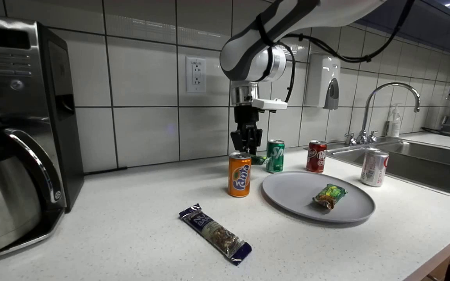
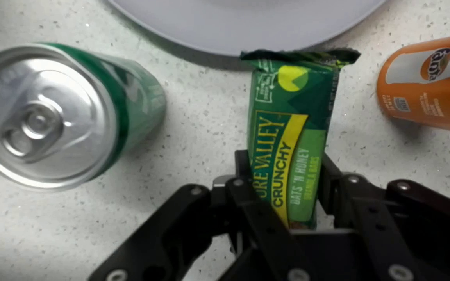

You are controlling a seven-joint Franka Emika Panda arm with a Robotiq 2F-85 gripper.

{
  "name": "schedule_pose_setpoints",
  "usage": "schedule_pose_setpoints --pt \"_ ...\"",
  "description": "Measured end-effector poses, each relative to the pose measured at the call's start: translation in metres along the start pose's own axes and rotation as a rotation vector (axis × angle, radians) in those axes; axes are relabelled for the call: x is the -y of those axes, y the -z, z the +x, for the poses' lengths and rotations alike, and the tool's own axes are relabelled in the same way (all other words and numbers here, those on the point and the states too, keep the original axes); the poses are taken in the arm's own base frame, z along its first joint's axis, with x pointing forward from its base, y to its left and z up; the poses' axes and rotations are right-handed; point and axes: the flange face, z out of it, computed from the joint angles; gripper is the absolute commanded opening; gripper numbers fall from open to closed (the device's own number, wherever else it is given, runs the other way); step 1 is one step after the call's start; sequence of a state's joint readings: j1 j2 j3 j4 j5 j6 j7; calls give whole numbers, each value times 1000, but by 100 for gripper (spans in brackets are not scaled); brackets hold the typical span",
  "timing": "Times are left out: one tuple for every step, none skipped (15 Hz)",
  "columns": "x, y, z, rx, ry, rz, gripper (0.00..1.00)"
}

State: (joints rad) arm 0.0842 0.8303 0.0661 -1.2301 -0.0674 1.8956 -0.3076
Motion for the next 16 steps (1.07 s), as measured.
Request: schedule_pose_setpoints --pt "-1 -2 2 -2 -1 0 17" --pt "-2 -5 4 -2 -2 1 17" --pt "-3 -8 6 -3 -2 1 17" --pt "-4 -11 8 -3 -3 2 17" --pt "-4 -13 10 -3 -4 2 17" --pt "-5 -16 11 -3 -5 3 17" --pt "-6 -18 12 -3 -6 3 17" --pt "-6 -21 14 -3 -6 4 17" --pt "-7 -23 15 -4 -7 4 17" --pt "-8 -25 16 -3 -7 5 17" --pt "-8 -27 17 -3 -7 5 30" --pt "-8 -29 18 -3 -8 5 67" --pt "-9 -30 19 -3 -10 6 69" --pt "-9 -32 20 -3 -11 6 75" --pt "-10 -33 20 -3 -11 6 83" --pt "-10 -32 20 -5 -12 6 89"
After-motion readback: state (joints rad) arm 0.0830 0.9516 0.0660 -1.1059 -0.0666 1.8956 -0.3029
